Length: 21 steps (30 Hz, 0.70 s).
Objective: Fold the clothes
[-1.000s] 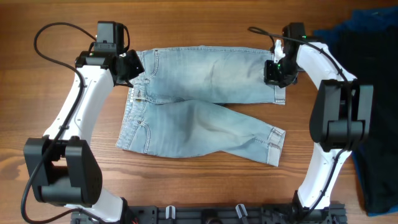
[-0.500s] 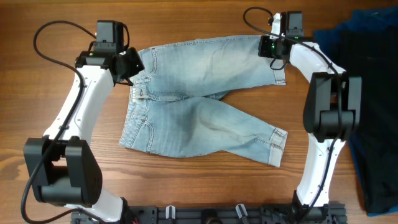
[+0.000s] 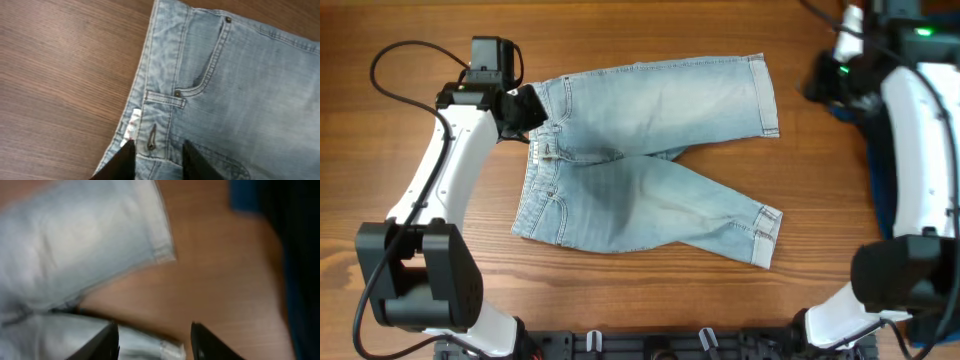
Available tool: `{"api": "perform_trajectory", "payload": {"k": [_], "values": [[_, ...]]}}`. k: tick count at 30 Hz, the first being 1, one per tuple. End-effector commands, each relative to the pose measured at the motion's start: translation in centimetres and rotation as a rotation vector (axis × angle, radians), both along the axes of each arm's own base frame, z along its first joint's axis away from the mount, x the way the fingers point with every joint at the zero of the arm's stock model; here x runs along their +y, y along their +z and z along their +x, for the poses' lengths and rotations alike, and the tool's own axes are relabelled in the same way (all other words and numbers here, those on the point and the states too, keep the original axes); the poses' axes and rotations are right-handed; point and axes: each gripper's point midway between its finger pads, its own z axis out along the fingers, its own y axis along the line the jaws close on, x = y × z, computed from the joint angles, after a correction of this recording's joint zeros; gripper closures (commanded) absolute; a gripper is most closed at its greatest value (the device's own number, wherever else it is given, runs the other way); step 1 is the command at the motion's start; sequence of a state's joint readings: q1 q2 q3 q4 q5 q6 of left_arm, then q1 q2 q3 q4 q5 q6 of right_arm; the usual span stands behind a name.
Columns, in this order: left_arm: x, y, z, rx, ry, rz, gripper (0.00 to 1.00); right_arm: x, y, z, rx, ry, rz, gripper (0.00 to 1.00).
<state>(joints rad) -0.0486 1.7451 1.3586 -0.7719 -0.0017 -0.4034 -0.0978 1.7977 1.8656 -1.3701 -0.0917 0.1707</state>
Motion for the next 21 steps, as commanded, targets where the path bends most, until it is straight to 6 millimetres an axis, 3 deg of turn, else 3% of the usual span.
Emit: {"api": "perform_trajectory", "payload": {"k": [1, 3, 5, 9, 16, 21], "values": [[0.6, -0.7, -0.6, 0.034, 0.007, 0.003, 0.64, -2.5, -4.0, -3.6, 0.215, -0.114, 0.014, 0.54], [0.6, -0.7, -0.6, 0.035, 0.007, 0.003, 0.61, -2.3, -5.7, -5.2, 0.292, -0.126, 0.06, 0.54], [0.6, -0.7, -0.6, 0.035, 0.008, 0.003, 0.58, -0.8, -8.5, -7.4, 0.387, -0.116, 0.148, 0.52], [0.6, -0.7, -0.6, 0.035, 0.007, 0.003, 0.56, 2.4, -12.7, -9.8, 0.454, -0.053, 0.322, 0.48], [0.5, -0.7, -0.6, 0.036, 0.007, 0.003, 0.53, 3.2, -16.5, -13.3, 0.551, -0.079, 0.346, 0.44], [0.6, -0.7, -0.7, 0.038, 0.007, 0.003, 0.51, 3.6, -18.4, -13.7, 0.54, -0.123, 0.362, 0.44]]}}
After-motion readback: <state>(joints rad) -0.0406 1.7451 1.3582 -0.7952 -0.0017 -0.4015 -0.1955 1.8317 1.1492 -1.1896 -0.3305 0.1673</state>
